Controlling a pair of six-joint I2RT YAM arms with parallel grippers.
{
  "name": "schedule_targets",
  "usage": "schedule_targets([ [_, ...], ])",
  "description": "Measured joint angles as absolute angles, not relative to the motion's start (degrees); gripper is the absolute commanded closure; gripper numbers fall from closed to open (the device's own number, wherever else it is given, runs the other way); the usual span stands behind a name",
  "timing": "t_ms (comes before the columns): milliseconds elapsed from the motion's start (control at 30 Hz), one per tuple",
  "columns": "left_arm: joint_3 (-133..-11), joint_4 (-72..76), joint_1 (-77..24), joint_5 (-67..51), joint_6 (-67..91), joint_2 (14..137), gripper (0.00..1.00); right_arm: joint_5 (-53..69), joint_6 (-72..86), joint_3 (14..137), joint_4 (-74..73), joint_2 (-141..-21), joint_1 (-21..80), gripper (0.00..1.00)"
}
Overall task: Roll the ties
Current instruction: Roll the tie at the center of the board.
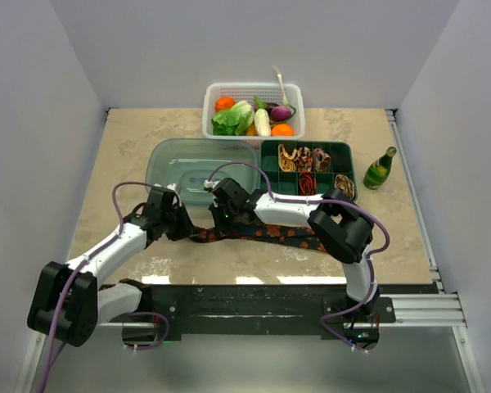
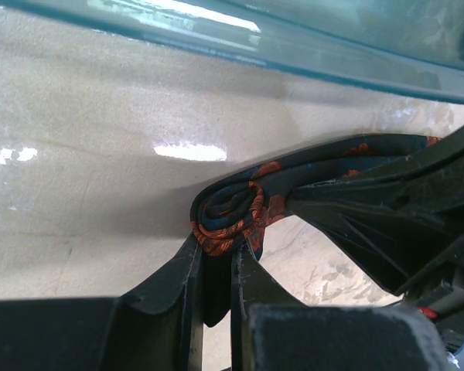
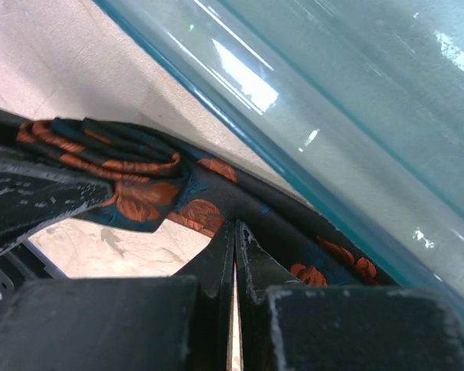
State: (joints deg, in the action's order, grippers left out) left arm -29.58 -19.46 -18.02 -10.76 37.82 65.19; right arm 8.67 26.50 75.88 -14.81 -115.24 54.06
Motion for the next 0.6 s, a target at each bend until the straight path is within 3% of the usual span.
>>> schedule_targets([
  [600,-36.69,-26.06,-18.06,-3.88,33.47,68.86,1.00,11.88,23.44,78.00,-14.96,-113.43,53.82,1.00],
])
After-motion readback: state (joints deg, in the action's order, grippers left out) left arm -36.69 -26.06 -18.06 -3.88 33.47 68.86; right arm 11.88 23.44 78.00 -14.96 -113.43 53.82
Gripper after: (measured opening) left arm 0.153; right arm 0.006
